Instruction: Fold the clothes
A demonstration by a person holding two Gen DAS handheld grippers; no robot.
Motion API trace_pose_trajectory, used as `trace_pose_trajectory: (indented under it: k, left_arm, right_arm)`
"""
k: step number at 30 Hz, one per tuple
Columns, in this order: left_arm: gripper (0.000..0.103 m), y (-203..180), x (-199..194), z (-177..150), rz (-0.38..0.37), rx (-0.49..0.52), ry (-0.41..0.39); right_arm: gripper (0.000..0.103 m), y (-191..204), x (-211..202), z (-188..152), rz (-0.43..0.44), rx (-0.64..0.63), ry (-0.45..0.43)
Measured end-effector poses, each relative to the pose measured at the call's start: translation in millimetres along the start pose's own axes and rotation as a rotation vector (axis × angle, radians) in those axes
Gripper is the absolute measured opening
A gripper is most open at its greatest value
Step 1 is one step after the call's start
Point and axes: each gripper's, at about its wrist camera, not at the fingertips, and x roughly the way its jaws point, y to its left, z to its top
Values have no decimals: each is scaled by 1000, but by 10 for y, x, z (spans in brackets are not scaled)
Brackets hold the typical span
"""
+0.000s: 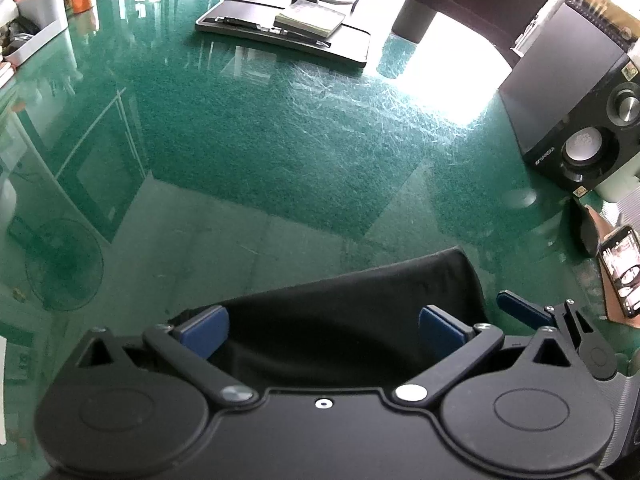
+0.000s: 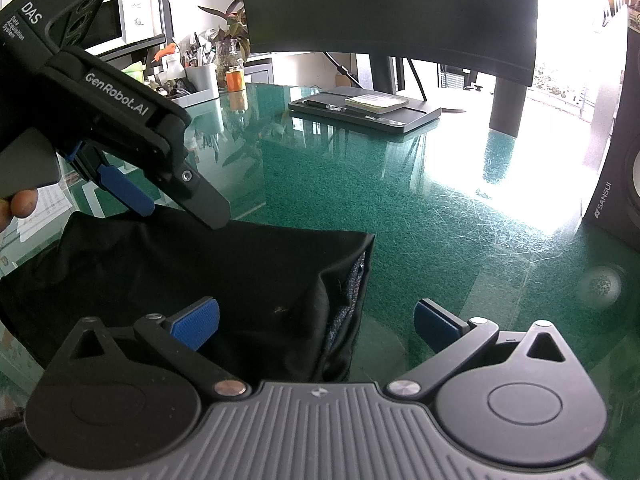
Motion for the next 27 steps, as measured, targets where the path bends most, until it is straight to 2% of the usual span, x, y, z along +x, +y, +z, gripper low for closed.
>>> trace_pose_trajectory:
  k: [27]
  left_arm:
    - [103,9,-56,-59,34,1,-7]
  right_arm:
    - [103,1,-1,-2,0,0,0]
